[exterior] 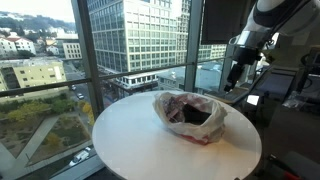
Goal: Remove the bowl, clothing, eraser and torch from the plastic bag.
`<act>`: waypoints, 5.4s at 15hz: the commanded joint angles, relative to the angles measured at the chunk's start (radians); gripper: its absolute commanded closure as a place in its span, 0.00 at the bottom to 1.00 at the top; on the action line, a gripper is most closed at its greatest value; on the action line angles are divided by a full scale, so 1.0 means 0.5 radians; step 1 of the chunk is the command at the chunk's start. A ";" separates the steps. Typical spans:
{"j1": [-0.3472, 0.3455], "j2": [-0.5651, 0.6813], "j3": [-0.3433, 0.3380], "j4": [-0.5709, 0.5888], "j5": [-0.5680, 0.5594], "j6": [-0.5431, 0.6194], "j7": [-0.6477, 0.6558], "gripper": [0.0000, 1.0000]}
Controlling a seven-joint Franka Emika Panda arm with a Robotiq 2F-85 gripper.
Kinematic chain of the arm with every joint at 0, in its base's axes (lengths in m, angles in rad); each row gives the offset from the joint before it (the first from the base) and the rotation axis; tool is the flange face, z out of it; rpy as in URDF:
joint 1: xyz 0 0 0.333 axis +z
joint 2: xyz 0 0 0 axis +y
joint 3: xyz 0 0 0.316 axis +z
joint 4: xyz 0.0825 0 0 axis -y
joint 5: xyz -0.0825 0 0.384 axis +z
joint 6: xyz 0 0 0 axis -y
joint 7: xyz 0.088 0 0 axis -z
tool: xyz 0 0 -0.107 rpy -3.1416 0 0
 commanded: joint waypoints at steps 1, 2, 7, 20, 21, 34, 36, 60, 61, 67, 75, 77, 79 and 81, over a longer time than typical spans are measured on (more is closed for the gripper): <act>0.165 0.279 0.141 0.061 0.074 0.420 0.087 0.00; 0.192 0.368 0.165 0.077 0.062 0.545 0.096 0.00; 0.245 0.857 0.174 0.202 0.086 0.962 0.031 0.00; -0.201 1.754 0.398 0.644 -0.366 1.312 0.121 0.08; -0.229 1.793 0.400 0.673 -0.418 1.286 0.108 0.26; -1.013 1.381 1.216 0.719 0.718 0.313 -0.448 0.96; -1.082 1.315 1.183 0.789 0.872 -0.023 -0.463 0.96; 0.315 1.042 0.969 0.248 0.642 0.606 -0.942 0.95; 0.325 1.141 0.968 0.248 0.497 0.778 -0.896 0.95; 0.582 1.479 0.415 0.183 -0.580 1.522 -0.379 0.95; 0.421 1.365 0.777 0.105 -0.319 1.175 -0.218 0.60; 0.315 1.214 1.011 0.120 0.023 0.985 -0.366 0.44; 0.230 1.014 1.090 0.150 0.111 0.830 -0.368 0.29; 0.237 0.874 0.978 0.198 0.177 0.803 -0.340 0.13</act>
